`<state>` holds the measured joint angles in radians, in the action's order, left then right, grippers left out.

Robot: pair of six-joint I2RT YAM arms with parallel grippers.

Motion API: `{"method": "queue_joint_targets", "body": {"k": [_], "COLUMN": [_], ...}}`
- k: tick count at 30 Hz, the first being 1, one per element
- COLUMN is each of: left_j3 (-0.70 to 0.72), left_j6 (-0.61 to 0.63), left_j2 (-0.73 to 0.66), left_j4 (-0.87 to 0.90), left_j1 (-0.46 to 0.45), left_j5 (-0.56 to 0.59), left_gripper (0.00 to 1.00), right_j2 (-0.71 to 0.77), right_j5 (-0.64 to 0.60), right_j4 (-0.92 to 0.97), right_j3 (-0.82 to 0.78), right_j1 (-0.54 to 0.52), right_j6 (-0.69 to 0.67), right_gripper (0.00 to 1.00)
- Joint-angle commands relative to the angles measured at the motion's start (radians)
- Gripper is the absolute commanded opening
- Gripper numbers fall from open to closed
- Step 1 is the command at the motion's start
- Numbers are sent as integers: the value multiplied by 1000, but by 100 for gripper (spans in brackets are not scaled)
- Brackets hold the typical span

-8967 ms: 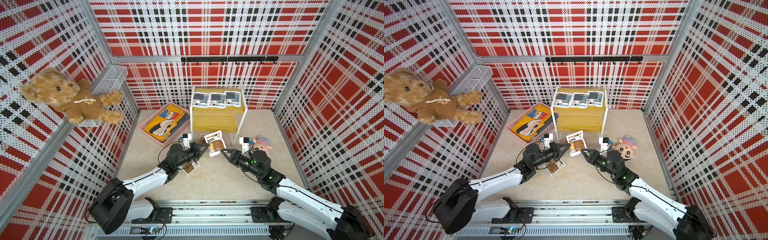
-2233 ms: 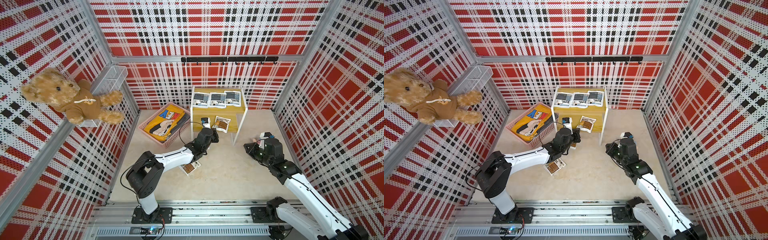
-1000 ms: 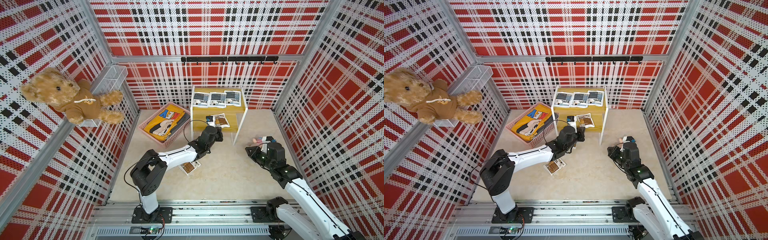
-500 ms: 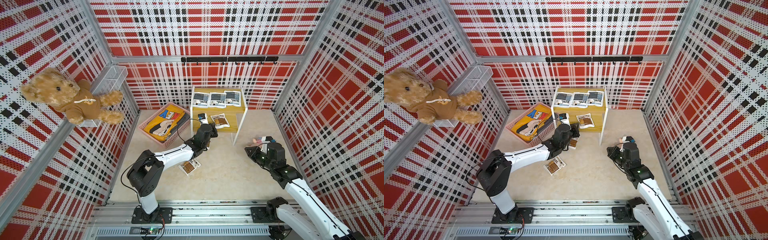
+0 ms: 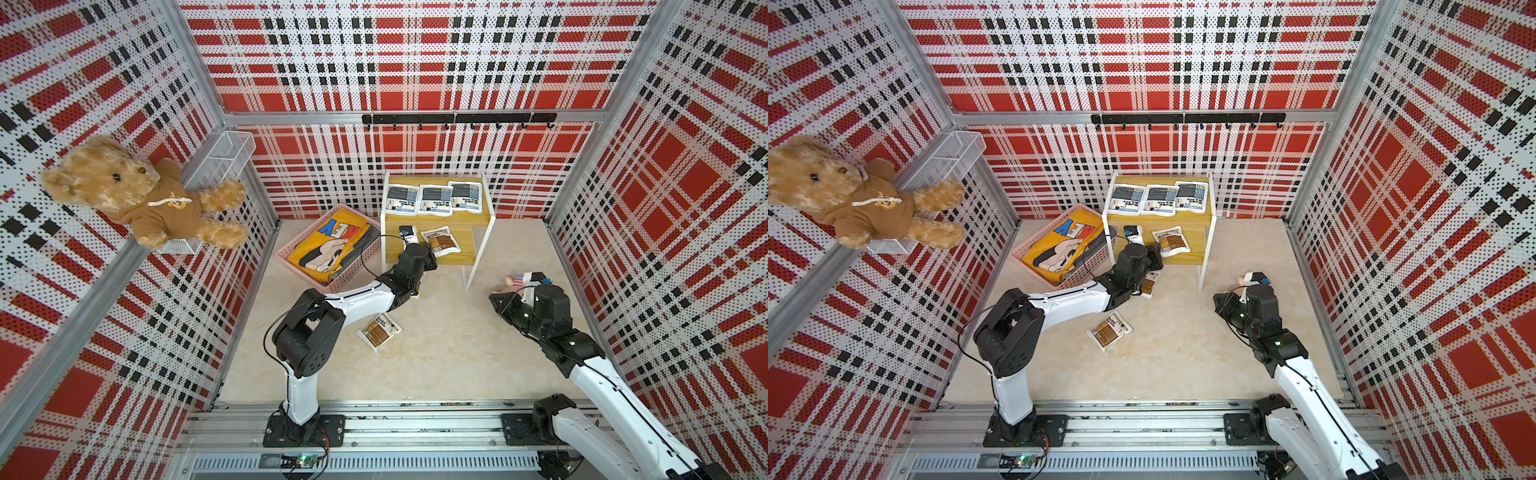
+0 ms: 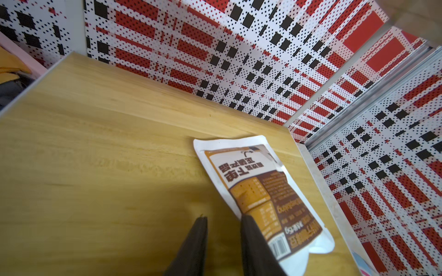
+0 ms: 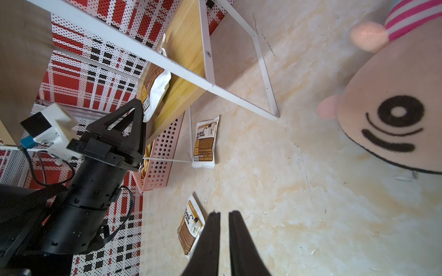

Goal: Place the bagged coffee beans on the shelf by color
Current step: Move the bagged coffee beans to the shelf.

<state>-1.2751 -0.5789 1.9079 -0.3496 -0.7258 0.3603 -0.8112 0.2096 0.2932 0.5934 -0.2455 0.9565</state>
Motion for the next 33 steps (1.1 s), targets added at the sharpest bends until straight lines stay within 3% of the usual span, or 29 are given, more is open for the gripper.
{"method": "queue_joint_targets", "body": {"k": [1, 8, 18, 22, 25, 28, 29, 30, 33], "left_j3": [-50, -138, -152, -130, -120, -81, -57, -30, 44], "left_j6": [8, 31, 33, 14, -39, -116, -138, -166, -244], "left_j2": [35, 90, 102, 90, 96, 87, 76, 60, 19], "left_j4": [-8, 39, 46, 18, 1, -23, -35, -47, -58], "left_j1": [-7, -10, -17, -9, 11, 33, 39, 45, 68], "left_j5": [-16, -44, -69, -117, -193, -267, -281, -295, -332], "left_gripper": [31, 37, 44, 59, 78, 79, 93, 99, 99], "right_j2": [13, 21, 35, 38, 38, 44, 47, 50, 52], "right_j5": [11, 16, 26, 27, 29, 27, 25, 24, 25], "right_j4": [-20, -26, -34, -32, -33, -31, -32, -32, -41], "right_j3": [0, -17, -27, -29, -30, -33, -35, -38, -44], "right_j1": [9, 12, 14, 15, 15, 16, 15, 16, 15], "right_j6": [-14, -13, -22, -23, -19, -19, -18, -17, -9], "right_gripper": [17, 17, 18, 21, 23, 23, 24, 24, 23]}}
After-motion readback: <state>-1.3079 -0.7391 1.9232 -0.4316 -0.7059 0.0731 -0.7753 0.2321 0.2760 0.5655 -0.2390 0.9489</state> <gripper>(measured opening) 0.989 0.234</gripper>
